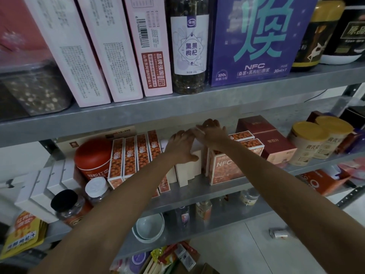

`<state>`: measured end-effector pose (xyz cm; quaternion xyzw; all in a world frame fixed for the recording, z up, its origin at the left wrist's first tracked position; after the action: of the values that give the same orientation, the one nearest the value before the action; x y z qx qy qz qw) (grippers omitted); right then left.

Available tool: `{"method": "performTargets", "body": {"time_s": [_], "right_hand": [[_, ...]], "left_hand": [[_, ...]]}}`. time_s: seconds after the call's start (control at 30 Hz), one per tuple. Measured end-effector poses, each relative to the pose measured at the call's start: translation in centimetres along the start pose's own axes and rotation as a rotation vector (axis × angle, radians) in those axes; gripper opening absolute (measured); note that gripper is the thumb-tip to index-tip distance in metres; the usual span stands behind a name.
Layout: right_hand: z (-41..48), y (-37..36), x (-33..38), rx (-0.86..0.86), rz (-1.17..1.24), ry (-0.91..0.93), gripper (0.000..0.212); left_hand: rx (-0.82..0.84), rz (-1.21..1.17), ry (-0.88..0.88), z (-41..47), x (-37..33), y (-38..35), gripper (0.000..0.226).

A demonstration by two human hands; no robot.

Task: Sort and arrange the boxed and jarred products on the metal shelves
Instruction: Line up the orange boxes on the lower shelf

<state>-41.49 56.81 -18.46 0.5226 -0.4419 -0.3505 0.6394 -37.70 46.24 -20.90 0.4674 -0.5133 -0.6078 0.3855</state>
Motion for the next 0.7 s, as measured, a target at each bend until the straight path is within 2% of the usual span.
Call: {"method": "performTargets", "body": {"time_s": [0.17,0.27,0.33,0.47,0.53,0.6,0.7], "right_hand": [[-3.8,4.9,-4.8,-0.174,-0.033,0.276,0.066],[-8.2,6.3,-8.6,-0.519,-0.079,0.351,0.074],[-10.5,5.1,-10.8,-0.651,-0.085,0.344,0.069],[-12.8,1.6,-12.1,-0.729,-0.059,0.438,0.058],[-13.2,0.6,-12.4,-0.76,-0.031,0.442,0.051],[-13.3,0.0,-13.0,-0.777,0.039,0.41,0.047],[-13.2,-0.5,-13.5,-0.715,0.223,0.392,0.045]], "left_hand": [[0.114,-0.012,0.02,0.2,0.0,-1.0,0.092],[0.144,-0.003,0.021,0.4,-0.1,-1.4,0.092],[0.158,0.01,0.021,0.5,-0.1,-1.6,0.093],[0.18,0.084,0.038,0.2,-0.3,-0.9,0.104],[0.066,-0.01,0.042,-0.7,-1.3,0.3,0.107],[-0.222,-0.243,0.083,-2.3,-2.9,1.8,0.102],[-0.681,-0.529,0.193,-6.3,-6.5,1.4,0.074]]}}
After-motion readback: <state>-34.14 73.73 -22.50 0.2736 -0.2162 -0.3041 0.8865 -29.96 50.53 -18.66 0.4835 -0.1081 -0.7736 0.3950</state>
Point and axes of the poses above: each hand's wrist, its own z-axis towards the middle knuckle, its own y-axis out of the back of the hand, x = y × z, the point moved 7 cm from there along z, towards the middle knuckle, and after that the axes turned 3 degrees about -z, right-handed, at the moved point
